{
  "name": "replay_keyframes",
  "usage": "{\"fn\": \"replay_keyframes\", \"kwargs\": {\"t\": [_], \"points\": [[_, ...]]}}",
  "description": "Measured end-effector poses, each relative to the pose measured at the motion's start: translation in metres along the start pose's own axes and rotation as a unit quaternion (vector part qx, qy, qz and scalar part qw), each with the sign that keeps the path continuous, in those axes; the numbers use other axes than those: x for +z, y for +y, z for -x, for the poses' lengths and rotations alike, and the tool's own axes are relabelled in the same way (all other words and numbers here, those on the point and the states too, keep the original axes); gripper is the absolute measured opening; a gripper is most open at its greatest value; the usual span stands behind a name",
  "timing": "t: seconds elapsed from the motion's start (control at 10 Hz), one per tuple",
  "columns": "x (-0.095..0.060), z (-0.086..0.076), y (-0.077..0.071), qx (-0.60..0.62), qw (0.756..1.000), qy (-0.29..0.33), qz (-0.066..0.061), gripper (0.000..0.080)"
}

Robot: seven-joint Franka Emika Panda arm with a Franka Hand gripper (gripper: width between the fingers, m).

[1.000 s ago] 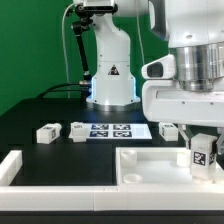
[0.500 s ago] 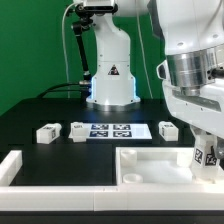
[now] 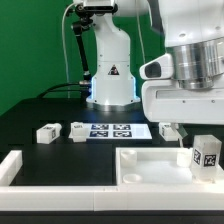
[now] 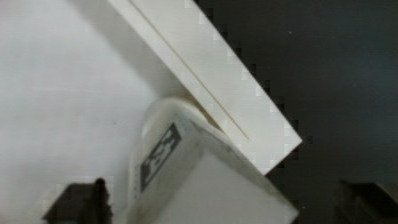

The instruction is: Assemble square table

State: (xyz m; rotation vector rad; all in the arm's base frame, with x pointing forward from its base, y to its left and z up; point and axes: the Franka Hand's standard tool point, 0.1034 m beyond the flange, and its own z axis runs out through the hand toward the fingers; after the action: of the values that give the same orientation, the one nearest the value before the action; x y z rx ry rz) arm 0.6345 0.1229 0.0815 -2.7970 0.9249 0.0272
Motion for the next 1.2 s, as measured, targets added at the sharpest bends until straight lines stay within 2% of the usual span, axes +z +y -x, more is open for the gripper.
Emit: {"fn": "replay_keyframes", "kwargs": {"t": [0.2, 0.3, 0.4, 0.5, 0.7, 0.8, 0.9, 1.0, 1.2], "points": [[0.000, -0.001, 0.001, -0.074, 0.997, 0.000, 0.001, 0.0649], [0.000, -0.003, 0.002, -0.144, 0.990, 0.005, 0.005, 0.0649], [-0.001, -0.009, 0.004, -0.253, 0.967, 0.021, 0.013, 0.0649], [0.000, -0.009, 0.003, -0.296, 0.954, 0.031, 0.018, 0.0649], [0.001, -0.009, 0.004, -0.280, 0.959, 0.031, 0.018, 0.0626], [0.001, -0.009, 0.004, -0.281, 0.959, 0.030, 0.018, 0.0383], [0.001, -0.009, 0.005, -0.261, 0.965, 0.031, 0.018, 0.0383], [0.001, -0.011, 0.006, -0.216, 0.976, 0.032, 0.017, 0.0293], [0.001, -0.012, 0.008, -0.156, 0.987, 0.033, 0.016, 0.0293]]}}
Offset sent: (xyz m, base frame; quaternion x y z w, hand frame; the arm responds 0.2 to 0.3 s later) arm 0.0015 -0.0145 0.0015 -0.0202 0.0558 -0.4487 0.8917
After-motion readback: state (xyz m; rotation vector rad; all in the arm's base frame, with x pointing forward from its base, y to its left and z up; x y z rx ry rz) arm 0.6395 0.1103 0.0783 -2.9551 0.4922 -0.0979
